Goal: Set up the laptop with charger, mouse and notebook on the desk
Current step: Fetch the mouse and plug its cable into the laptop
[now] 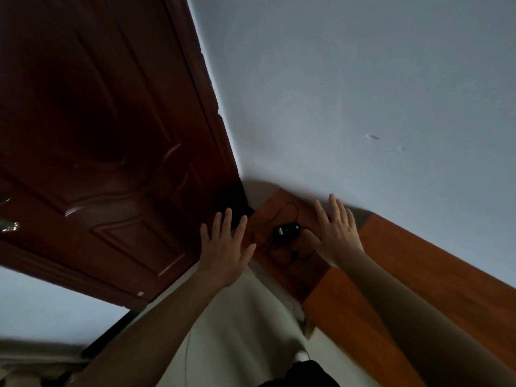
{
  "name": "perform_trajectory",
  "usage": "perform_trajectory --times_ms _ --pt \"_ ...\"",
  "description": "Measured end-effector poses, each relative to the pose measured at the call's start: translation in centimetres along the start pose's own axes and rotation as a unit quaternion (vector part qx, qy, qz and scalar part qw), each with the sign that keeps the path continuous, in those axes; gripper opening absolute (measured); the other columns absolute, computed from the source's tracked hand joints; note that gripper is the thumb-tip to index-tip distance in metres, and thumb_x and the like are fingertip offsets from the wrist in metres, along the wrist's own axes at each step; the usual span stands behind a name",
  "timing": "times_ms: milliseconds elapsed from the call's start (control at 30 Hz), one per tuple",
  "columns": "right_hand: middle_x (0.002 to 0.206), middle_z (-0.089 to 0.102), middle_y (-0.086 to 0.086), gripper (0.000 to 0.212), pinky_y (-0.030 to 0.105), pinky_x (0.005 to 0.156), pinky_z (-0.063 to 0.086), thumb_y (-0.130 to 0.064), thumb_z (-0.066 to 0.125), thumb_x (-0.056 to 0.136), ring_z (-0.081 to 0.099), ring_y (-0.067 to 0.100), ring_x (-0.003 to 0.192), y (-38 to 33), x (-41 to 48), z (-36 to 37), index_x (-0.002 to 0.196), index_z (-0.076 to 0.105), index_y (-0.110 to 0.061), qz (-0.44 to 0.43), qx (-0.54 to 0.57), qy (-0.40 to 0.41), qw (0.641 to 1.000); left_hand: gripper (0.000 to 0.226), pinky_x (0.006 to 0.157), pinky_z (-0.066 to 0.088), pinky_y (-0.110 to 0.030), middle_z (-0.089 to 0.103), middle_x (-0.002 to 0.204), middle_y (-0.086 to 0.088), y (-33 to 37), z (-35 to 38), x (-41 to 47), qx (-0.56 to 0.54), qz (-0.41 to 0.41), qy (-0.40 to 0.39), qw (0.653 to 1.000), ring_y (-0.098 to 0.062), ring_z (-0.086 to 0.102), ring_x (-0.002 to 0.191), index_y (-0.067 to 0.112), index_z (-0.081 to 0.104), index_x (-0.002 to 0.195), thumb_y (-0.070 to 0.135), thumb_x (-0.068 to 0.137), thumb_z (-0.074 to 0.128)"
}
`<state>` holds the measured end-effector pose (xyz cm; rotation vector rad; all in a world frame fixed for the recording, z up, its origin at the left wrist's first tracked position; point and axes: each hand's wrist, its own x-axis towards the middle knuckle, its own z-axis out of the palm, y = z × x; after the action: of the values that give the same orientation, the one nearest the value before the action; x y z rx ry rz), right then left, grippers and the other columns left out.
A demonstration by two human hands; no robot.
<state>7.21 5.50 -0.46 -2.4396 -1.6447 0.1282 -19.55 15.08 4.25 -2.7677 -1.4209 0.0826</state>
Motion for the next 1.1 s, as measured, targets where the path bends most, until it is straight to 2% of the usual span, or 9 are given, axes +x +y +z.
perform_trajectory --times_ms 100,267,400,567,733,833,933,1033,1100 --pt "0.168 -0.006 0.019 0.082 0.048 0.125 0.006 -0.063 0.034 0.099 -0.003 0.035 0.156 -0.3 2.9 1.1 0.161 -0.002 -0.023 0.028 0.016 -0.027 0.999 0.075 0.118 0.009 -0.061 0.000 0.166 -0.013 -1.1 0.3 3.7 0.006 0.002 -0.036 0.999 -0.033 -0.001 0.152 0.027 0.003 0.158 0.065 0.095 0.017" --pt "0.168 -0.009 0.018 0.082 0.048 0.125 0.007 -0.063 0.034 0.099 -0.004 0.035 0.156 0.1 5.2 3.4 0.161 -0.004 -0.025 0.050 0.029 -0.040 0.997 0.075 0.118 0.011 -0.062 0.003 0.166 -0.016 -2.2 1.5 9.9 0.021 0.044 -0.038 0.998 -0.035 0.002 0.152 0.026 0.006 0.159 0.064 0.096 0.020" --pt "0.168 -0.007 0.017 0.082 0.049 0.125 0.011 -0.061 0.038 0.099 0.000 0.035 0.156 -0.2 6.3 5.1 0.162 0.000 -0.023 0.149 0.069 -0.035 0.986 0.075 0.117 0.012 -0.062 0.004 0.166 -0.015 -2.4 3.5 15.8 0.043 0.109 -0.064 0.991 -0.036 0.004 0.151 0.026 0.007 0.158 0.065 0.096 0.020" --pt "0.169 -0.007 0.017 0.082 0.045 0.124 0.015 -0.055 0.039 0.101 0.001 0.033 0.156 -0.2 6.3 6.9 0.161 -0.006 -0.022 0.265 0.095 -0.040 0.959 0.073 0.117 0.016 -0.059 0.004 0.166 -0.014 -1.0 6.8 22.6 0.029 0.222 -0.091 0.970 -0.034 0.008 0.151 0.026 0.010 0.158 0.064 0.097 0.022" --pt "0.169 0.000 0.014 0.081 0.046 0.117 0.031 -0.046 0.046 0.102 0.018 0.033 0.153 -1.7 5.7 9.4 0.161 -0.006 -0.027 0.390 0.140 -0.039 0.909 0.069 0.116 0.027 -0.052 0.011 0.165 -0.016 -0.1 10.8 27.2 -0.053 0.309 -0.129 0.941 -0.034 0.016 0.150 0.022 0.018 0.158 0.056 0.100 0.032" --pt "0.169 0.007 0.011 0.082 0.047 0.113 0.039 -0.042 0.051 0.100 0.025 0.034 0.150 -2.6 6.2 12.0 0.161 -0.002 -0.028 0.431 0.188 -0.035 0.882 0.069 0.115 0.028 -0.051 0.011 0.165 -0.016 0.3 13.8 28.8 -0.086 0.319 -0.155 0.931 -0.033 0.017 0.149 0.022 0.015 0.158 0.055 0.100 0.034" --pt "0.164 0.023 0.009 0.079 0.044 0.105 0.046 -0.040 0.055 0.099 0.035 0.031 0.145 -3.2 7.4 16.0 0.161 0.008 -0.029 0.468 0.233 0.000 0.853 0.072 0.114 0.028 -0.051 0.014 0.164 -0.016 0.7 17.7 30.1 -0.115 0.324 -0.172 0.923 -0.033 0.018 0.149 0.021 0.015 0.159 0.056 0.099 0.036" --pt "0.148 0.042 0.010 0.070 0.038 0.091 0.048 -0.036 0.057 0.099 0.055 0.026 0.124 -4.5 8.2 20.0 0.158 0.021 -0.025 0.538 0.279 0.051 0.794 0.075 0.113 0.029 -0.051 0.016 0.164 -0.015 1.0 21.0 30.3 -0.132 0.312 -0.194 0.921 -0.033 0.018 0.149 0.022 0.014 0.158 0.060 0.098 0.038" --pt "0.137 0.048 0.008 0.064 0.039 0.093 0.050 -0.031 0.058 0.099 0.060 0.024 0.114 -5.6 8.2 22.7 0.155 0.030 -0.021 0.589 0.326 0.090 0.734 0.077 0.112 0.030 -0.051 0.018 0.163 -0.016 1.2 23.2 29.9 -0.147 0.295 -0.206 0.921 -0.033 0.019 0.148 0.021 0.016 0.158 0.061 0.096 0.040"
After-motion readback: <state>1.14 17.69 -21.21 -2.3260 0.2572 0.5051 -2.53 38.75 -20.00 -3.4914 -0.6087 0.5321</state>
